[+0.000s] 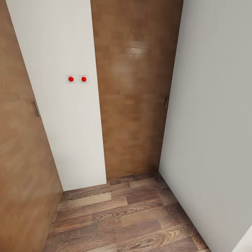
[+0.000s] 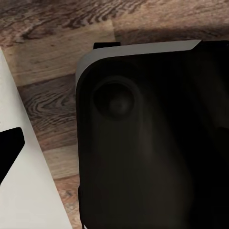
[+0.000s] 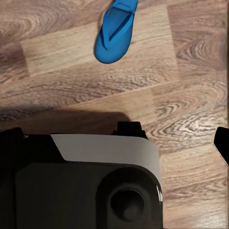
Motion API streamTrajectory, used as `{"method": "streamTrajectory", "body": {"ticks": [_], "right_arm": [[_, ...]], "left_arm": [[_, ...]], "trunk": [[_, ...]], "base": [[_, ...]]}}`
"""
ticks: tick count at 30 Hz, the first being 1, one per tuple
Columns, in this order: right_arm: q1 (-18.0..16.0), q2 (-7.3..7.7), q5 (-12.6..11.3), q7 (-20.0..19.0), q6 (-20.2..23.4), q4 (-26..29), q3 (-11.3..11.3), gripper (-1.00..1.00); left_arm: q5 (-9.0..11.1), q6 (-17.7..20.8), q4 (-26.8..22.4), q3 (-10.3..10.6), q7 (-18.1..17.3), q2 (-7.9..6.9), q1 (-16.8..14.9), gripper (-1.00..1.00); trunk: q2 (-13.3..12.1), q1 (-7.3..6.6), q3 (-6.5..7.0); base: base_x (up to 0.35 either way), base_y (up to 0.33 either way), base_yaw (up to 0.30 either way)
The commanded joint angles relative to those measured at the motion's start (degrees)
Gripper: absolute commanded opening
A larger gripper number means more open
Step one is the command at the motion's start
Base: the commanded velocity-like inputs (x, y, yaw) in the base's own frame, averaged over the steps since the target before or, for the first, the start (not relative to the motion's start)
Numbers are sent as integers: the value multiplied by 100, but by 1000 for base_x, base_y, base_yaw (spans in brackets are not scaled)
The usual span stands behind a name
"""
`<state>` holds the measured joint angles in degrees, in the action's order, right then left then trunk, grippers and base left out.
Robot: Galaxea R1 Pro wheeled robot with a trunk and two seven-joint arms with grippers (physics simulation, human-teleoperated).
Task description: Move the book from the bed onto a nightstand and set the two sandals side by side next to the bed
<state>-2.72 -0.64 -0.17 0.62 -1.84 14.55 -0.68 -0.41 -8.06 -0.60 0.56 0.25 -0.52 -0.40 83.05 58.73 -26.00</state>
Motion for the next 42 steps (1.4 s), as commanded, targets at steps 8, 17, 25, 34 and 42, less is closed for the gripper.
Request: {"method": "streamTrajectory", "body": {"ticks": [8,17,25,34,42], "right_arm": [[-328,38,-4,78,206,-20,-180,100],[-625,32,2,248,875,-16,-404,100],[-688,29,-2,281,1010,-31,-441,100],[-701,14,-1,289,1015,-83,-449,100],[-703,-12,-1,282,989,-98,-444,100]], "left_arm": [[-9,-14,-98,16,20,0,-10,100],[-18,14,-385,29,26,-6,-114,100],[-25,61,-459,31,34,-6,-425,100],[-35,373,-470,32,34,-3,-1072,100],[-39,682,-489,148,33,-1,-1476,100]], "trunk": [[3,0,-6],[3,0,-6],[3,0,-6],[3,0,-6],[3,0,-6]], "base": [[0,0,0],[0,0,0],[0,0,0],[0,0,0],[0,0,0]]}}
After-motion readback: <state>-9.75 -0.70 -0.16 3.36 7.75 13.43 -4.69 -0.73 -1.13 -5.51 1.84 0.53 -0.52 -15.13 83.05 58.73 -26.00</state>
